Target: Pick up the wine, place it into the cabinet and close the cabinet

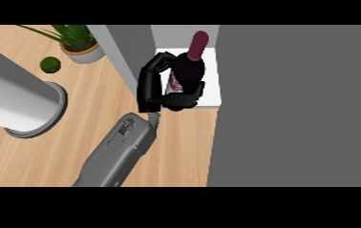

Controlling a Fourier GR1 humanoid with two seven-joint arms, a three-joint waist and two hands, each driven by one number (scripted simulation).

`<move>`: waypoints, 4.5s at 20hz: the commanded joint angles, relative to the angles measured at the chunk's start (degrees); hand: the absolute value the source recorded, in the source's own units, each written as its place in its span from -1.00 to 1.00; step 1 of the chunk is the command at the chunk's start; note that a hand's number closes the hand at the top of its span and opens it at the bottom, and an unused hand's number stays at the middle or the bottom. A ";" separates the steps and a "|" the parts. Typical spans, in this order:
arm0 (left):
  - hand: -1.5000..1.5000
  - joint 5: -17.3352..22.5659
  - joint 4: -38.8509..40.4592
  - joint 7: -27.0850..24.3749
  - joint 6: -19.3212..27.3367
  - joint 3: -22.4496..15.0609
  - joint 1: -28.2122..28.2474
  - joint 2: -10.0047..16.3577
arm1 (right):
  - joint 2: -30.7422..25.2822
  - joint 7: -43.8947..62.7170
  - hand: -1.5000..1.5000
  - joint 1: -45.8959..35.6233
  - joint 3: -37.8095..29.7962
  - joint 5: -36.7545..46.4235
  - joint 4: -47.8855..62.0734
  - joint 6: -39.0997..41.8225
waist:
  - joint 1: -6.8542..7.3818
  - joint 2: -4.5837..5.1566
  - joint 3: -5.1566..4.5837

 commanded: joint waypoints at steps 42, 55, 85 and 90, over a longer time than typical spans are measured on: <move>1.00 10.84 47.74 -16.91 -11.08 21.92 -28.86 0.85 | 2.47 -2.72 -1.00 2.08 0.36 -4.24 -0.43 2.38 | -2.82 1.32 -0.05; 1.00 10.52 52.59 -19.89 -9.60 23.42 -30.89 -0.24 | 2.68 -1.32 -1.00 3.45 4.35 -2.21 -3.45 2.15 | -3.18 1.13 -0.04; -1.00 6.25 55.11 -22.45 -9.12 22.69 -27.66 2.13 | 2.31 -1.62 -1.00 -0.67 1.85 -3.88 -0.99 1.72 | -3.53 1.51 -0.07; -1.00 5.54 54.82 -25.48 -11.98 22.47 -25.08 1.20 | 1.21 -1.25 -1.00 -1.98 0.16 -4.58 0.57 2.03 | -3.06 1.48 -0.07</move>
